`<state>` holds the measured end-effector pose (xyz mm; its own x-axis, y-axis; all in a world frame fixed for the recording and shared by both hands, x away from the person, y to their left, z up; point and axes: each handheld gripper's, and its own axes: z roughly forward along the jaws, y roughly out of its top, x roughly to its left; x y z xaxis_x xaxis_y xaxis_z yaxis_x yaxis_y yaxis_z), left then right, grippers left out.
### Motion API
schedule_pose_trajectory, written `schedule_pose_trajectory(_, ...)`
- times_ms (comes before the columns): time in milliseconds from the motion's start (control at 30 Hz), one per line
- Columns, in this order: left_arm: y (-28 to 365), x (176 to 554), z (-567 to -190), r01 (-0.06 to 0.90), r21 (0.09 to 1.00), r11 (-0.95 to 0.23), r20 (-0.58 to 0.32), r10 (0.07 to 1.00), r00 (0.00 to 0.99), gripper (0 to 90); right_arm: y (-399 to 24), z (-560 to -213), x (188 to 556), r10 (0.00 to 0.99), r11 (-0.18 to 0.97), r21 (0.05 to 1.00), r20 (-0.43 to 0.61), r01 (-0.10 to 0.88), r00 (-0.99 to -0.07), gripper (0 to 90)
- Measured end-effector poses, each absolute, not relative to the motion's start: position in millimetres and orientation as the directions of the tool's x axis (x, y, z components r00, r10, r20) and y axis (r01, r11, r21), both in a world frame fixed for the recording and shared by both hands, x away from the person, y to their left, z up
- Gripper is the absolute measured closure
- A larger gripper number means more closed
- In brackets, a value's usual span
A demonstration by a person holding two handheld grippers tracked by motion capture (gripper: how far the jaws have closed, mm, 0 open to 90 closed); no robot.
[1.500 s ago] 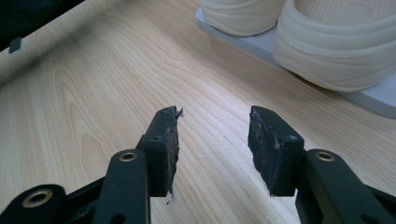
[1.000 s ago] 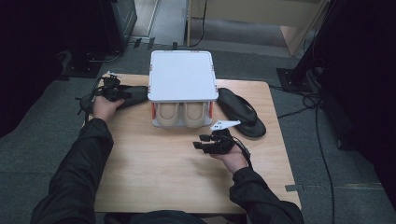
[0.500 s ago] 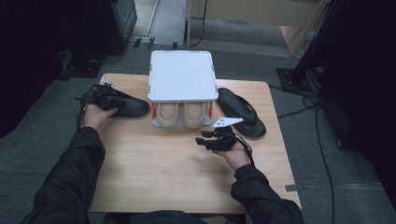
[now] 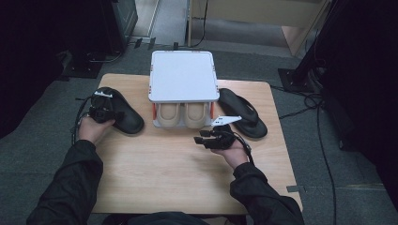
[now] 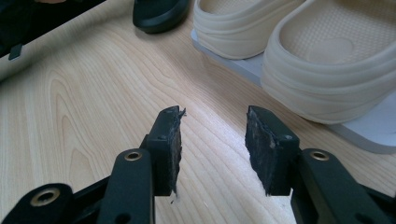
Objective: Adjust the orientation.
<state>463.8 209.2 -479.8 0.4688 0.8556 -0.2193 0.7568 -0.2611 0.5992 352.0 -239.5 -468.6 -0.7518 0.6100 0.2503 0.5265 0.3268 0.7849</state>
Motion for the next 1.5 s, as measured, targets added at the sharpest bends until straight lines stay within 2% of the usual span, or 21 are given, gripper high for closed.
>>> schedule_pose_trajectory(133,215.0,458.3,-478.5,0.761,0.606,-0.229,-0.244,0.858,0.452,81.6,-238.4,-468.6,352.4,0.607,0.328,0.783,0.255,0.529,-0.753,56.2)
schedule_pose_trajectory(300,221.6,452.4,-461.6,0.727,0.657,-0.199,-0.223,0.87,0.44,70.4,-238.0,-468.5,352.0,0.604,0.328,0.782,0.257,0.529,-0.755,56.3)
schedule_pose_trajectory(367,225.6,450.5,-454.8,0.718,0.669,-0.191,-0.195,0.887,0.418,63.0,-238.1,-468.8,352.2,0.605,0.33,0.779,0.259,0.534,-0.753,56.2)
schedule_pose_trajectory(467,238.7,448.8,-451.3,0.717,0.685,-0.132,-0.21,0.906,0.367,56.0,-237.9,-468.9,352.2,0.606,0.33,0.78,0.257,0.532,-0.753,56.2)
schedule_pose_trajectory(733,256.6,454.8,-461.5,0.736,0.672,-0.088,-0.223,0.923,0.314,53.6,-236.3,-471.0,352.7,0.608,0.336,0.774,0.258,0.537,-0.751,56.2)
schedule_pose_trajectory(867,254.2,464.2,-468.7,0.748,0.66,-0.066,-0.245,0.923,0.298,48.8,-236.5,-472.0,352.3,0.614,0.335,0.769,0.261,0.544,-0.745,56.2)
schedule_pose_trajectory(1100,238.9,480.3,-482.1,0.77,0.627,-0.117,-0.208,0.928,0.309,46.0,-240.6,-472.9,349.1,0.626,0.329,0.765,0.263,0.554,-0.734,56.1)
schedule_pose_trajectory(1267,238.4,485.8,-485.0,0.763,0.638,-0.106,-0.204,0.932,0.301,47.9,-243.2,-474.0,345.5,0.63,0.327,0.771,0.253,0.547,-0.734,56.1)
schedule_pose_trajectory(1500,240.9,488.7,-487.4,0.75,0.655,-0.091,-0.217,0.928,0.302,55.9,-244.4,-474.6,342.7,0.636,0.326,0.77,0.251,0.549,-0.73,56.1)
